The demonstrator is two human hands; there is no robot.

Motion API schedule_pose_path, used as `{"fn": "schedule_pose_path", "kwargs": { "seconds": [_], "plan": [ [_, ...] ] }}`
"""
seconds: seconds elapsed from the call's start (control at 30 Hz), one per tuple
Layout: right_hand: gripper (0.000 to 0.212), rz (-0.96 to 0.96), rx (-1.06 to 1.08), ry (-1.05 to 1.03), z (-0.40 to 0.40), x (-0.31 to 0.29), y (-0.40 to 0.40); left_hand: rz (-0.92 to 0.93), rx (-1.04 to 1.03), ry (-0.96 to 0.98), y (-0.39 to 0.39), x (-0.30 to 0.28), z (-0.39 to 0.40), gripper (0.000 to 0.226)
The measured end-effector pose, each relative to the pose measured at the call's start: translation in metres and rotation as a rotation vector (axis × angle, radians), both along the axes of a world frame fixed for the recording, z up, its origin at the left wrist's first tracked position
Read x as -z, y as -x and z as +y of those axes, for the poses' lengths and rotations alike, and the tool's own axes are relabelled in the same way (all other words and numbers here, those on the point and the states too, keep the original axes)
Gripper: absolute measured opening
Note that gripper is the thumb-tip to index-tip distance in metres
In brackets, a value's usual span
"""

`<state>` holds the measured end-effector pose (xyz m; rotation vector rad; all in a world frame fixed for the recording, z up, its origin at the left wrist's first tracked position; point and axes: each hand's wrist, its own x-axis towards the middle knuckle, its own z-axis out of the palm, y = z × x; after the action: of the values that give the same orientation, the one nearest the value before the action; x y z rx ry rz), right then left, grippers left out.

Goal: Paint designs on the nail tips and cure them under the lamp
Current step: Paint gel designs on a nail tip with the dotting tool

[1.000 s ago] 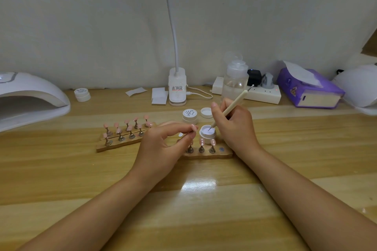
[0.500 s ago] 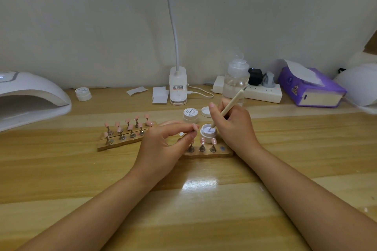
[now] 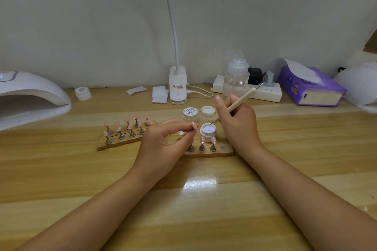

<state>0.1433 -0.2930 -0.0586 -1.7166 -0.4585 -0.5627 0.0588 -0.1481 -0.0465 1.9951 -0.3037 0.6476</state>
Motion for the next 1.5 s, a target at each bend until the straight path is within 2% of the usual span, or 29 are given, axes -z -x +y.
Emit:
{"fn": "schedule_pose_path", "kwargs": {
  "seconds": [0.37, 0.63, 1.2, 1.43, 1.5],
  "plan": [
    [0.038, 0.086, -0.03, -0.168, -0.001, -0.0033, 0.004, 0.028, -0.026, 0.014, 0.0004, 0.0003, -0.0002, 0.027],
    [0.038, 0.137, -0.042, -0.281, -0.0027, -0.0037, 0.0026, 0.066, -0.022, 0.039, 0.0023, -0.0014, -0.0006, 0.02],
    [0.039, 0.062, 0.029, -0.04, -0.0019, -0.0011, 0.0035, 0.066, -0.017, 0.049, 0.0033, -0.0027, -0.0005, 0.021],
    [0.041, 0.029, 0.09, -0.061, -0.0011, -0.0018, 0.005, 0.039, -0.005, 0.037, 0.0012, -0.0004, 0.001, 0.021],
    [0.036, 0.042, 0.058, -0.09, -0.0017, -0.0062, 0.0065, 0.022, 0.006, 0.019, 0.0003, 0.0006, 0.0017, 0.02]
  ]
}}
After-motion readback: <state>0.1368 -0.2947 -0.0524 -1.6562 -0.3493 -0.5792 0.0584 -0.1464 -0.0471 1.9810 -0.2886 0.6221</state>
